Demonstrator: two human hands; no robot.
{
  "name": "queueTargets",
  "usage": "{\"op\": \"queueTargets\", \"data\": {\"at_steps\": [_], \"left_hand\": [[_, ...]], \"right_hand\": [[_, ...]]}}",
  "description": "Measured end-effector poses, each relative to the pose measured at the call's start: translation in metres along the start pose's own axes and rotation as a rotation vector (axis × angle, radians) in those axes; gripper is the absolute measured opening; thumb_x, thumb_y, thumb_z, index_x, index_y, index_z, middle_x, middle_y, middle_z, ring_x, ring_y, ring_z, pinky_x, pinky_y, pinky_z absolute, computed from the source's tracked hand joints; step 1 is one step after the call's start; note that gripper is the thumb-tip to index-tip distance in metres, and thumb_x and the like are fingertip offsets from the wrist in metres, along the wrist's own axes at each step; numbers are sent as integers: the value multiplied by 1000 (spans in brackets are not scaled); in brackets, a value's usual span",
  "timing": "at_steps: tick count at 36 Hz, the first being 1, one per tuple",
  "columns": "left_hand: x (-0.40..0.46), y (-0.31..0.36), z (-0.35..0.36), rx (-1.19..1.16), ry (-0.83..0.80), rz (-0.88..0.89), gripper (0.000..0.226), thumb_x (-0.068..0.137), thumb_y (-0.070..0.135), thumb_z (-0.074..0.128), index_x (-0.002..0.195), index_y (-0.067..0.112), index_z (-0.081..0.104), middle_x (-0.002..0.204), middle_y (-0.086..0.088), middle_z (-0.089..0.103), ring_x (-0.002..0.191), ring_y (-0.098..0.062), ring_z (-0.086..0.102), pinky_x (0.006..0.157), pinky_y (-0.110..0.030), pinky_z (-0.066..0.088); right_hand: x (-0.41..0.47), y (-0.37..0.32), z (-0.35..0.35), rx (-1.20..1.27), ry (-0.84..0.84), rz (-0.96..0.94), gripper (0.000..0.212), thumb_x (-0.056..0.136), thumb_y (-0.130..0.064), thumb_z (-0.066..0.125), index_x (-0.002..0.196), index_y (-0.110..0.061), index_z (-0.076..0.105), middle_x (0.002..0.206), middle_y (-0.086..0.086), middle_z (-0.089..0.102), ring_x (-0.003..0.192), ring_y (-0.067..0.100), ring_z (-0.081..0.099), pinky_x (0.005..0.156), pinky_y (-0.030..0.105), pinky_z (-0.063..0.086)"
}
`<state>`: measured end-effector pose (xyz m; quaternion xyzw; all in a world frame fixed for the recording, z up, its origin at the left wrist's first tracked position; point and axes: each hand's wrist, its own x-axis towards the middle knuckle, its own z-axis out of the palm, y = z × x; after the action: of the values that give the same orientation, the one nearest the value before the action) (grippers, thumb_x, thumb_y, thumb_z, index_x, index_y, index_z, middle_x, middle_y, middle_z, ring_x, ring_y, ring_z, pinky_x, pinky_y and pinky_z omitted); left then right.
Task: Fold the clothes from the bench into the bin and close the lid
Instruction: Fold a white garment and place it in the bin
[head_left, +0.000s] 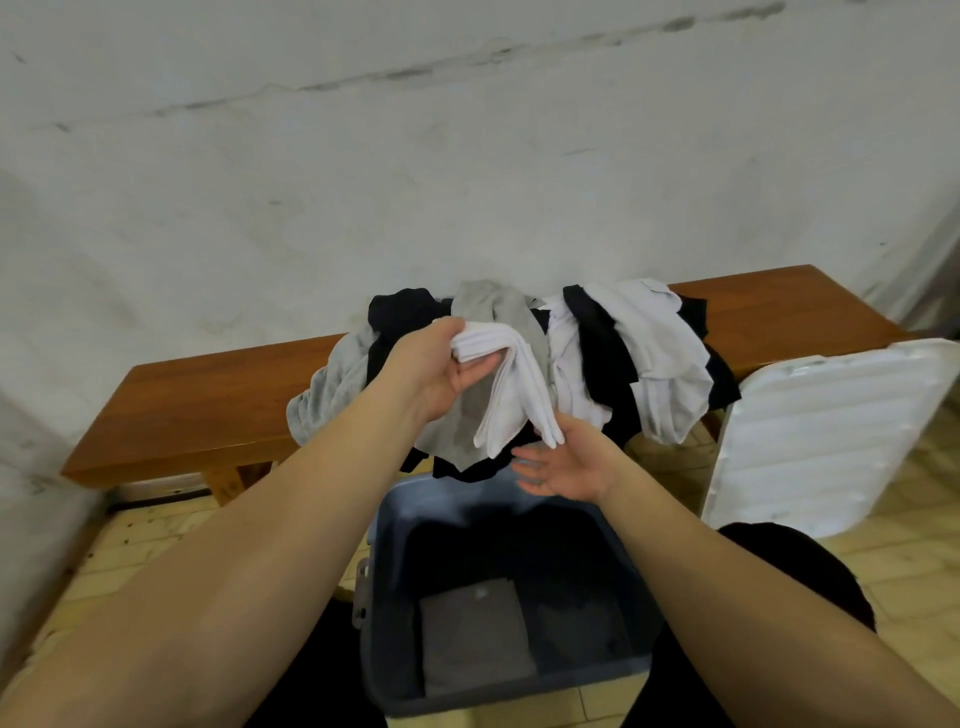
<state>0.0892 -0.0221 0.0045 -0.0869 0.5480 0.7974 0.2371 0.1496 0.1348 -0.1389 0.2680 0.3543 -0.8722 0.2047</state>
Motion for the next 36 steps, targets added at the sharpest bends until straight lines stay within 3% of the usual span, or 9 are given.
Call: {"op": "queueTargets", "data": {"at_steps": [7, 10, 15, 18, 20, 24, 27, 30, 36], "left_hand": [[-10, -8, 10, -70, -17, 10, 18, 102, 10, 50, 111, -5, 55, 102, -23, 68, 72, -28, 74, 70, -38, 62], [-16, -12, 8, -90, -23, 12, 19, 102, 9, 50, 113, -5, 55, 107, -24, 68, 77, -30, 73, 73, -41, 62], [-21, -25, -3, -126, -4, 1, 20, 103, 8, 48, 117, -5, 54, 112, -26, 67, 80, -31, 74, 75, -43, 61], [-19, -33, -17, -89, 16, -35, 20, 103, 9, 47, 114, -6, 54, 105, -25, 70, 77, -30, 74, 72, -40, 62], [-15, -43, -30, -72, 34, -80, 19, 103, 10, 46, 109, -6, 55, 90, -23, 73, 73, -30, 75, 65, -37, 63], [-3, -68, -53, -24, 75, -186, 19, 103, 11, 46, 107, -5, 57, 82, -20, 74, 74, -28, 75, 57, -32, 60], [11, -93, -69, 10, 107, -289, 20, 102, 9, 47, 110, -5, 59, 93, -21, 73, 73, -27, 75, 56, -32, 60], [31, -123, -86, 107, 125, -393, 26, 102, 10, 48, 122, -5, 55, 108, -20, 70, 78, -26, 75, 55, -30, 59], [70, -182, -113, 284, 177, -601, 23, 102, 12, 49, 117, -2, 58, 90, -19, 73, 74, -28, 74, 54, -33, 60]], "right_hand": [[-7, 30, 4, 90, -147, -99, 31, 76, -33, 59, 101, -16, 62, 111, 15, 72, 114, 31, 61, 110, 51, 29], [-14, 38, 0, 141, -152, -157, 28, 77, -33, 59, 98, -15, 61, 107, 11, 72, 107, 28, 65, 99, 47, 39], [-27, 39, -12, 326, -171, -181, 36, 86, -24, 57, 119, -12, 64, 124, 11, 67, 113, 30, 63, 101, 45, 43], [-36, 33, -25, 324, -156, -136, 23, 95, -19, 51, 112, -11, 66, 105, 10, 72, 89, 25, 70, 79, 39, 55], [-39, 27, -39, 245, -106, -80, 18, 97, -19, 51, 106, -10, 64, 90, 9, 72, 74, 22, 70, 70, 36, 55], [-40, 12, -60, 18, 38, 13, 18, 91, -23, 59, 104, -14, 68, 89, 1, 74, 75, 16, 72, 92, 37, 50], [-27, 6, -75, -137, 161, 102, 14, 98, -22, 54, 95, -14, 65, 65, -2, 68, 52, 10, 64, 82, 31, 52], [-7, 8, -96, -224, 270, 223, 14, 98, -17, 54, 94, -9, 65, 69, 2, 68, 60, 9, 62, 56, 23, 56], [40, 22, -130, -428, 475, 384, 10, 96, -9, 56, 90, -5, 63, 69, 7, 63, 63, 12, 57, 48, 19, 50]]}}
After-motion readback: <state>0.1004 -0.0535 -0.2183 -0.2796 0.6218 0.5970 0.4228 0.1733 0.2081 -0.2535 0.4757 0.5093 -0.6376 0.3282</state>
